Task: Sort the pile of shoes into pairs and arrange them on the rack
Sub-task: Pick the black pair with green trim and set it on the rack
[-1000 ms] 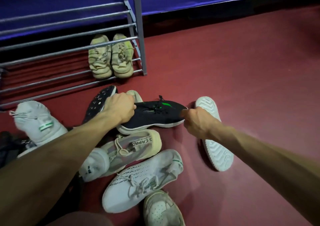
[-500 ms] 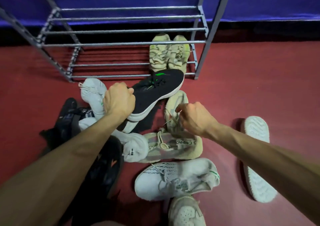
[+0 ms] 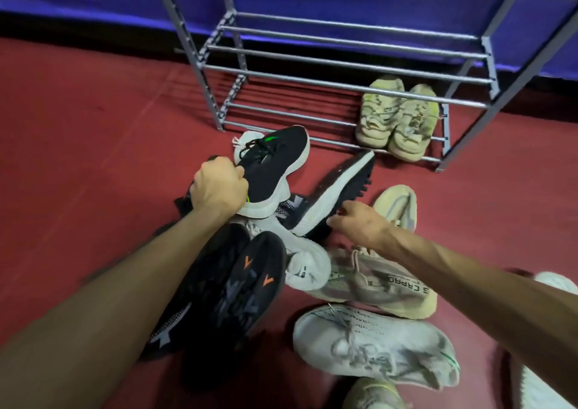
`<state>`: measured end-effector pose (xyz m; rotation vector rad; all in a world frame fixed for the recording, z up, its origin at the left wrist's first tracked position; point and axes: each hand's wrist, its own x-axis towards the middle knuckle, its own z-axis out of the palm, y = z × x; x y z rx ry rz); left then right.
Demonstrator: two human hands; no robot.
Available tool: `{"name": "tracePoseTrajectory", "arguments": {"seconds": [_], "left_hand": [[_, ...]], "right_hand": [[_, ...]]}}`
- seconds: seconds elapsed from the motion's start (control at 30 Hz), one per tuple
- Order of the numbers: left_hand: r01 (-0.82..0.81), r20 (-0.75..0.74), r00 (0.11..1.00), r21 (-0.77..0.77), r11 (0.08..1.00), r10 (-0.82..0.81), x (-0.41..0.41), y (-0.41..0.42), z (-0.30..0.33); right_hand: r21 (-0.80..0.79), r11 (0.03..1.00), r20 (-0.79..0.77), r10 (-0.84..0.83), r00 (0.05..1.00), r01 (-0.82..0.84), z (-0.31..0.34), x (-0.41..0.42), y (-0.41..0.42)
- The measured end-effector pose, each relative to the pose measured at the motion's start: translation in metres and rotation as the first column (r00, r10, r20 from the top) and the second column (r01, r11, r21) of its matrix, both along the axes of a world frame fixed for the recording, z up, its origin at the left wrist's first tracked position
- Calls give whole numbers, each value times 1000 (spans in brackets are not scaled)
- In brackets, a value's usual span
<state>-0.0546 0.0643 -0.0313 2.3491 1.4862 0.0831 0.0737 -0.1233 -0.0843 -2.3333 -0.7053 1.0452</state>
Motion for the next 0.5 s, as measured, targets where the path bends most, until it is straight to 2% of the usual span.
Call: {"name": "tracePoseTrajectory", "arguments": {"seconds": [0.07, 0.1, 0.17, 0.23, 0.3, 0.37, 0.43, 0.5], "left_hand": [[74, -12, 997, -4, 997, -74, -4, 0, -2], [110, -14, 994, -16, 994, -110, -4, -1, -4], [147, -15, 989, -36, 988, -148, -4, -2, -6], [147, -24, 989, -53, 988, -149, -4, 0, -7], [135, -29, 990, -130, 982, -140, -4, 5, -7], [127, -24, 990, -283, 951, -139, -4, 8, -8], [110, -13, 992, -434, 894, -128, -1, 6, -10], [107, -20, 991, -489, 866, -134, 2, 4, -15]], "right_hand": [[140, 978, -132, -137, 982, 156, 8, -9, 15], [196, 963, -112, -164, 980, 184, 12, -12, 21], [237, 967, 75, -110, 991, 89, 15, -14, 33], [131, 986, 361, 45, 932, -99, 19, -15, 43], [-64, 960, 627, 252, 737, -273, 21, -16, 46], [-222, 898, 756, 405, 514, -380, 20, -22, 42], [-271, 852, 825, 445, 348, -447, 17, -26, 38], [-279, 829, 888, 415, 198, -485, 17, -28, 37]]}}
